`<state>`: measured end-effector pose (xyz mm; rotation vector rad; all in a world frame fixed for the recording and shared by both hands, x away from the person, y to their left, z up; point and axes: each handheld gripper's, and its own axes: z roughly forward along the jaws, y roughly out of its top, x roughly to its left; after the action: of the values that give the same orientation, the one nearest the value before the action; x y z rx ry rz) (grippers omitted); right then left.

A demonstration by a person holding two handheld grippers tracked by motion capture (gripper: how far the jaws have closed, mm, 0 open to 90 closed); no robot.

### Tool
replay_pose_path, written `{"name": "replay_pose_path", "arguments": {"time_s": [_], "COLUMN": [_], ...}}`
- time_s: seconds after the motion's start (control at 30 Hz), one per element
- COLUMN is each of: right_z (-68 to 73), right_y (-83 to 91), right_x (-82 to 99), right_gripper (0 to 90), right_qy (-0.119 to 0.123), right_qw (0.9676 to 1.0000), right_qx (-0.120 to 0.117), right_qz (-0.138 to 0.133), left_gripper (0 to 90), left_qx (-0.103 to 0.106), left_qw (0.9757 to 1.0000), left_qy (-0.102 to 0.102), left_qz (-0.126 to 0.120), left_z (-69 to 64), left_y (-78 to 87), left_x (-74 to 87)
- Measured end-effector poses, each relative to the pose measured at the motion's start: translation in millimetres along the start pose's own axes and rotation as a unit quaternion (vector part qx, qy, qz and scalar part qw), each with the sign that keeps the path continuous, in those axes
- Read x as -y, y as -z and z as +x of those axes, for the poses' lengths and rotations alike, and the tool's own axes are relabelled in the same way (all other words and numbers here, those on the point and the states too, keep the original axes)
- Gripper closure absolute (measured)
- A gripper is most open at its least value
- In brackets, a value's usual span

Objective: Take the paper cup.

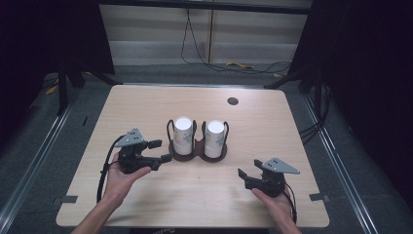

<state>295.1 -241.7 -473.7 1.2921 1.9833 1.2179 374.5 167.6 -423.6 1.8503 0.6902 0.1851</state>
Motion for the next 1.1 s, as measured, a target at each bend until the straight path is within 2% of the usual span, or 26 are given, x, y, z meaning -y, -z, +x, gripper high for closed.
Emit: {"name": "replay_pose_path", "arguments": {"time_s": [0.07, 0.1, 0.17, 0.23, 0.3, 0.4, 0.47, 0.5, 0.57, 0.67, 0.7, 0.77, 0.87, 1.0, 1.03, 1.1], "right_z": [-1.1, -1.3, -1.2, -0.1, 1.0, 1.1, 1.0, 1.0, 0.9, 1.5, 2.1, 2.5, 2.6, 2.5, 2.6, 2.7], "right_y": [0.1, 0.4, 0.4, 0.8, 1.0, 1.0, 0.9, 0.5, -0.2, -1.0, -1.2, -1.3, -1.8, -2.0, -2.0, -1.4], "right_x": [-0.2, -0.5, -0.4, -0.5, -0.8, -1.0, -1.1, -1.1, -1.2, -1.2, -1.3, -1.1, -0.7, -0.8, -0.8, -0.8], "right_gripper": [27.1, 27.1, 27.1, 26.8, 26.6, 26.5, 26.3, 25.8, 24.4, 23.1, 23.0, 22.8, 21.8, 21.7, 21.5, 21.0], "right_qy": [0.000, -0.001, 0.000, 0.001, 0.002, 0.002, 0.002, 0.003, 0.002, 0.005, 0.004, 0.006, 0.003, 0.003, 0.003, 0.007], "right_qw": [1.0000, 1.0000, 1.0000, 1.0000, 1.0000, 1.0000, 1.0000, 1.0000, 0.9999, 0.9999, 0.9998, 0.9998, 0.9999, 0.9999, 0.9999, 0.9998], "right_qx": [0.002, 0.002, 0.001, 0.000, -0.002, -0.003, -0.004, -0.004, -0.009, -0.014, -0.016, -0.016, -0.015, -0.014, -0.015, -0.016], "right_qz": [-0.002, -0.003, -0.004, -0.004, -0.005, -0.006, -0.007, -0.006, -0.006, -0.005, -0.006, -0.004, -0.004, -0.008, -0.008, -0.008], "left_gripper": [32.1, 34.7, 35.8, 35.6, 35.6, 39.9, 40.2, 42.7, 41.5, 40.8, 39.7, 37.1, 36.0, 29.9, 29.9, 26.6], "left_qx": [-0.008, -0.005, -0.004, 0.003, 0.005, 0.003, 0.007, 0.010, 0.011, 0.014, 0.002, -0.004, 0.011, 0.008, 0.007, -0.009], "left_qw": [0.9999, 0.9999, 0.9999, 1.0000, 0.9999, 1.0000, 0.9997, 0.9995, 0.9993, 0.9997, 0.9995, 0.9994, 0.9994, 0.9993, 0.9994, 0.9990], "left_qy": [-0.006, -0.011, -0.012, -0.004, -0.007, -0.005, -0.001, -0.003, 0.002, -0.004, -0.029, -0.034, -0.028, -0.031, -0.030, -0.037], "left_qz": [0.005, -0.007, -0.005, -0.005, -0.014, -0.001, -0.023, -0.030, -0.035, -0.018, 0.009, 0.011, 0.019, 0.020, 0.018, 0.024], "left_z": [0.9, 2.8, 4.2, 7.4, 9.5, 11.2, 13.9, 15.6, 18.0, 19.6, 19.4, 19.2, 20.1, 20.2, 20.3, 19.9], "left_y": [-1.4, -3.3, -3.5, -3.4, -1.1, 2.0, 4.4, 5.1, 4.6, 2.7, 0.2, -1.9, -9.9, -18.0, -20.4, -24.7], "left_x": [-4.4, -6.5, -8.4, -12.2, -20.3, -27.8, -33.1, -35.9, -39.2, -43.9, -47.1, -47.9, -51.9, -60.9, -64.1, -70.2]}}
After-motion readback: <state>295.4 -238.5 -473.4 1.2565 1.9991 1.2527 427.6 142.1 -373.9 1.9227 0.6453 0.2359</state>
